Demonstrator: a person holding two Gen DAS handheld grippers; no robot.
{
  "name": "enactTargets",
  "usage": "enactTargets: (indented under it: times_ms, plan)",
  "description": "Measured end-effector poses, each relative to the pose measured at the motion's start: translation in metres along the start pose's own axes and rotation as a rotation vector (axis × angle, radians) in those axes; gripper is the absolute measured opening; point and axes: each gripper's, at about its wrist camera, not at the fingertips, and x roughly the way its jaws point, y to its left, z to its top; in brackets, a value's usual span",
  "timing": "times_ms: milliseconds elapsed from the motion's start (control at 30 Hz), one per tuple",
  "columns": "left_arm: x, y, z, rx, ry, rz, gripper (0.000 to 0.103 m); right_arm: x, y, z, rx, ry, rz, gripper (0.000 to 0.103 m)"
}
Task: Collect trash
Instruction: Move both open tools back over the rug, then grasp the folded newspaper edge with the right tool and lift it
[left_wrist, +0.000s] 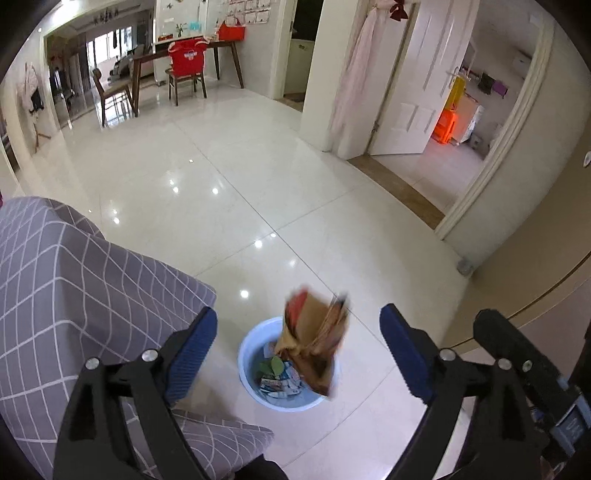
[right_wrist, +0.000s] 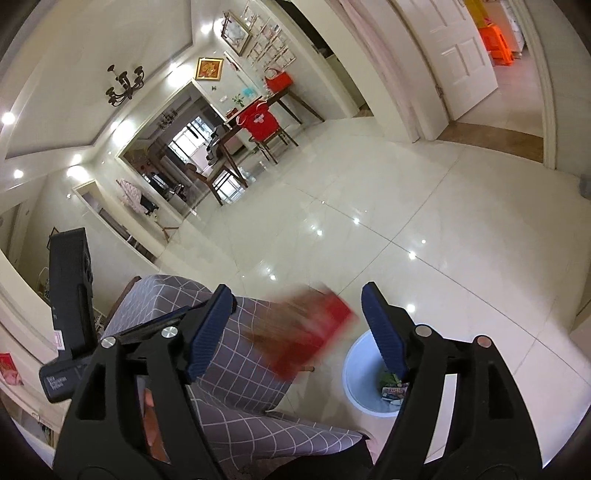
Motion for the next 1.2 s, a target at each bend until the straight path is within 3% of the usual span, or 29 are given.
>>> enactTargets:
  times_ms: [233, 500, 600, 800, 867, 1200]
  plan:
    - [-0.025, 0.02, -0.009, -0.038, -0.008, 0.04, 0.088, 0.002, 0.013, -0.007, -0.015, 0.028, 0.017, 0.072]
    - [-0.089, 0.076, -0.03, -0.121, -0.057, 0.116, 0.088, 0.009, 0.074, -0.022, -0.093, 0.075, 0.107, 0.072]
    - [-0.121, 0.106, -0.043, -0.167, -0.096, 0.139, 0.088, 0.011, 0.111, -0.033, -0.147, 0.098, 0.154, 0.072]
    - [-0.184, 0.173, -0.075, -0.217, -0.16, 0.301, 0.088, 0.024, 0.193, -0.06, -0.255, 0.167, 0.255, 0.074]
    - [-0.207, 0.205, -0.089, -0.259, -0.18, 0.35, 0.088, 0.035, 0.226, -0.075, -0.294, 0.211, 0.297, 0.074]
    - [-0.29, 0.332, -0.152, -0.441, -0.282, 0.443, 0.088, 0.11, 0.374, -0.172, -0.417, 0.48, 0.459, 0.074]
